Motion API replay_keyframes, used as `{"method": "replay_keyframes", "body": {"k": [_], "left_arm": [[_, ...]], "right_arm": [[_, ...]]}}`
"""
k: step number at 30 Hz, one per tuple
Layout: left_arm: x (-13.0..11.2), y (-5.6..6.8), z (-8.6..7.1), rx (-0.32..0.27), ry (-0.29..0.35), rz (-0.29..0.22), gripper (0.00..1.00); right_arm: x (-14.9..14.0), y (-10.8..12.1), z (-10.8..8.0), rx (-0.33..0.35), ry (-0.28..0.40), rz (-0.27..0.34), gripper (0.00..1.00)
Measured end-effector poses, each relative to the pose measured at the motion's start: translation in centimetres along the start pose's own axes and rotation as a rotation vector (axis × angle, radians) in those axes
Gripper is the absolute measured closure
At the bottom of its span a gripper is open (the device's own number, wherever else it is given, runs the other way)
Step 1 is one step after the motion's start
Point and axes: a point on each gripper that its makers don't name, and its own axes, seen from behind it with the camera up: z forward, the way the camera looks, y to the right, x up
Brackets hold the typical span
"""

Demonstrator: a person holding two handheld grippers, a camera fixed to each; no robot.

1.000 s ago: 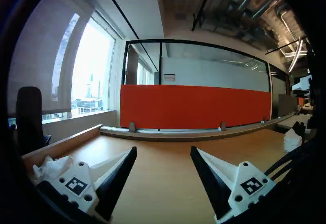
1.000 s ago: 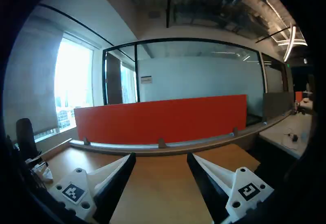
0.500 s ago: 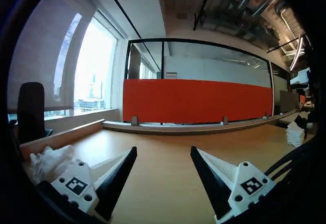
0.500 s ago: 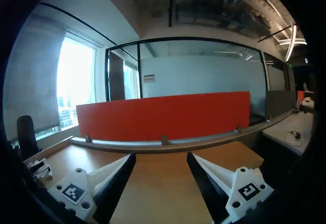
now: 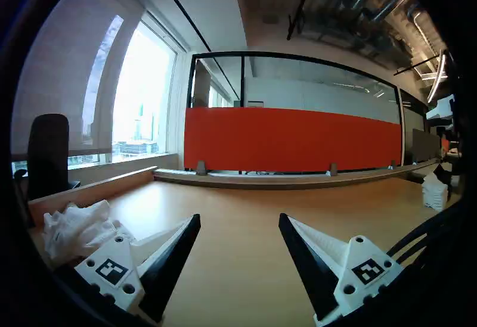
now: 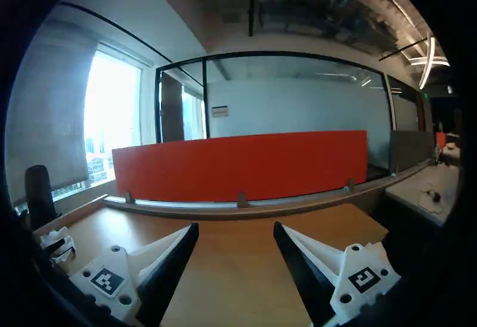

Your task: Fold towel

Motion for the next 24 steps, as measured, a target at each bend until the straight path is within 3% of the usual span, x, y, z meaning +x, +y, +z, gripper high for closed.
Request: {"method": "replay_keyframes", "body": {"k": [6, 12, 24], "left_arm": [[0.1, 0.0, 0.0, 0.001, 0.008, 0.002, 0.02], [-0.1, 0.5, -0.1, -0.007, 0.007, 0.036, 0.02], [-0.5, 0.5, -0.1, 0.005, 0.008, 0.037, 0.02]], "right_arm": [[0.2, 0.3, 0.2, -0.003, 0.002, 0.000, 0.03], [0.3, 0.5, 0.3, -0.005, 0.004, 0.001, 0.03], [0.2, 1.2, 0.5, -0.003, 0.014, 0.008, 0.03]]}}
